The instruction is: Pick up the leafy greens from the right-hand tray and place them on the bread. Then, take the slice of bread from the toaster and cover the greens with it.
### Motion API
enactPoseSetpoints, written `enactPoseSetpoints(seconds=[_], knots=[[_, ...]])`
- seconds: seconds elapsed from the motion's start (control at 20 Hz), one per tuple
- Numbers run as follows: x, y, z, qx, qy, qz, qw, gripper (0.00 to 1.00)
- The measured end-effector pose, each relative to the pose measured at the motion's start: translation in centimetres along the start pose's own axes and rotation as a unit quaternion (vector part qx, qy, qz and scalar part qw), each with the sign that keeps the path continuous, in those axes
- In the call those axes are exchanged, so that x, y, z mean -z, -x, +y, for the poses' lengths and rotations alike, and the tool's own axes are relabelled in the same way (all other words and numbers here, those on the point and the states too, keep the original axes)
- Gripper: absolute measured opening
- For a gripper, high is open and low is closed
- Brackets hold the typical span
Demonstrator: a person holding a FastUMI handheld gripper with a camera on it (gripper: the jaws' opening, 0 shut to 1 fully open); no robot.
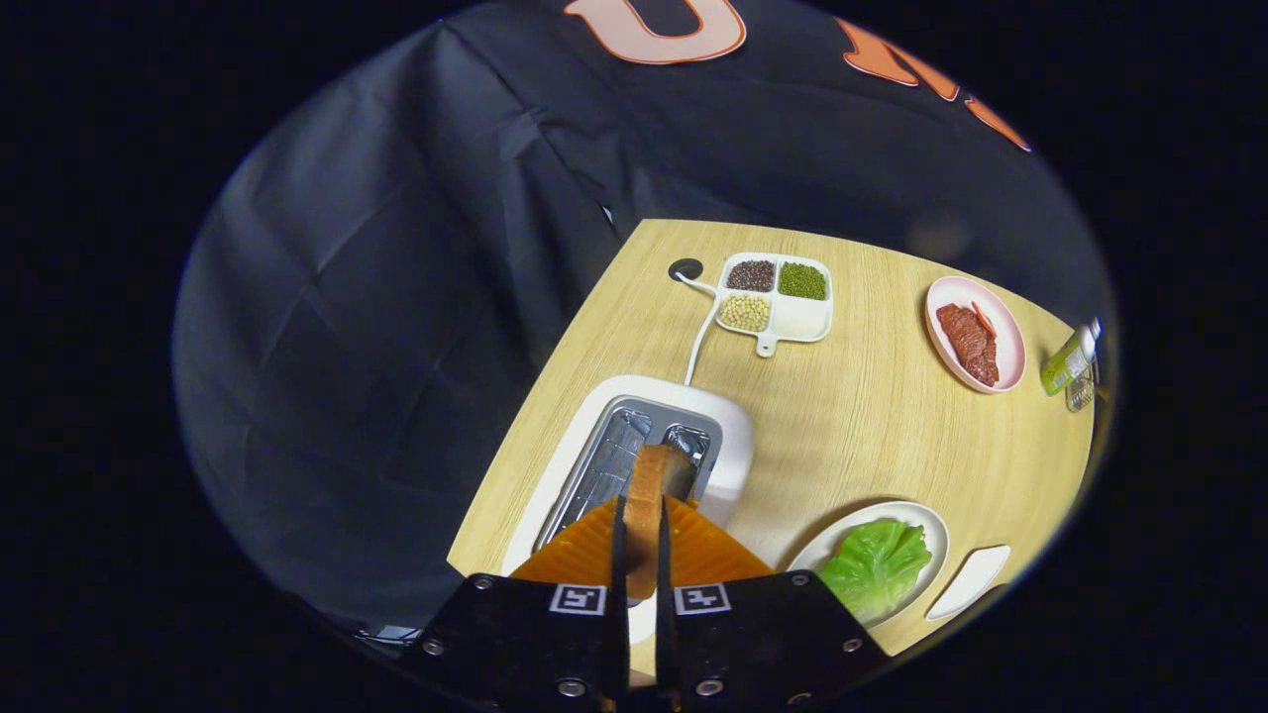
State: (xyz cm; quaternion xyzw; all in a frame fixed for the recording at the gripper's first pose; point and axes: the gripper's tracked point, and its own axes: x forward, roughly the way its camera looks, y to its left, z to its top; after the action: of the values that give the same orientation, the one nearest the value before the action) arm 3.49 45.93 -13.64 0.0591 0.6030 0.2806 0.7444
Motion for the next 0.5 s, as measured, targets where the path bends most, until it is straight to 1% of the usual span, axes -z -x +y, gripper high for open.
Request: enactPoseSetpoints(seconds=[0.25, 0.5], knots=[[-0.7, 3.6, 0.1, -0.029, 0.001, -0.051, 0.998, 0.11], [-0.7, 7.2, -1.1, -0.059, -0.007, -0.096, 0.994, 0.11]])
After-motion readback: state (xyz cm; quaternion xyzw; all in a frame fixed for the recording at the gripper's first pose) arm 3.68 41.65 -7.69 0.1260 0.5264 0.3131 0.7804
